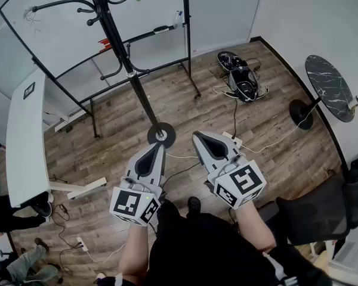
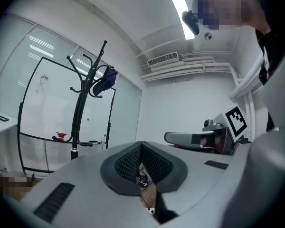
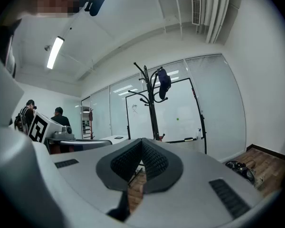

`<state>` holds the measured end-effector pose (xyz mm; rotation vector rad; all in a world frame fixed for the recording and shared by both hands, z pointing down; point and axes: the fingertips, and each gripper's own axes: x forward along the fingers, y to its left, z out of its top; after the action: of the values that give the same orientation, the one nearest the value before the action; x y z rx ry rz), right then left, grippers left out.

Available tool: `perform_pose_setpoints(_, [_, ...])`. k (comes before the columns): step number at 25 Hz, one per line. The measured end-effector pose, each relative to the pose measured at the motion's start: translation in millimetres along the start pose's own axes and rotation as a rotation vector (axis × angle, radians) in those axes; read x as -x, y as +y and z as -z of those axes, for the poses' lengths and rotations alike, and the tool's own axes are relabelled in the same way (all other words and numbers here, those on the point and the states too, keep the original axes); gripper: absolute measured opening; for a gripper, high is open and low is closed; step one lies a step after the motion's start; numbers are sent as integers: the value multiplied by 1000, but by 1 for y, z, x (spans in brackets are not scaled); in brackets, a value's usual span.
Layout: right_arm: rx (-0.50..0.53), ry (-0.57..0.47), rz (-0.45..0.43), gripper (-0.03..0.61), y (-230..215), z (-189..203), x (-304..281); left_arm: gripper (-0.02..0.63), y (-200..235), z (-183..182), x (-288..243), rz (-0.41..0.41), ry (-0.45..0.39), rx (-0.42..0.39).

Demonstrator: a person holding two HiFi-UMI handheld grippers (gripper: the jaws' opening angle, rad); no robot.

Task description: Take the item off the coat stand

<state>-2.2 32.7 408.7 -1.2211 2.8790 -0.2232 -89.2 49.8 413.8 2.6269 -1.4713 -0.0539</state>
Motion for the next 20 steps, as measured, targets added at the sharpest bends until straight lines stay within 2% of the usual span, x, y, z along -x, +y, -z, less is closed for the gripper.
perform_pose_setpoints(9, [26,-10,-2,31,1,-5,2,14,-3,-3,-5,6,4,-18])
perform_pose_setpoints(14, [2,-26,19,31,-14,-11,6,15,-7,-4,-12,-15,9,-29])
perform_pose_setpoints(20, [18,-15,-15,31,-20,-11,12,15,-12,-2,-20,-36,9,-33])
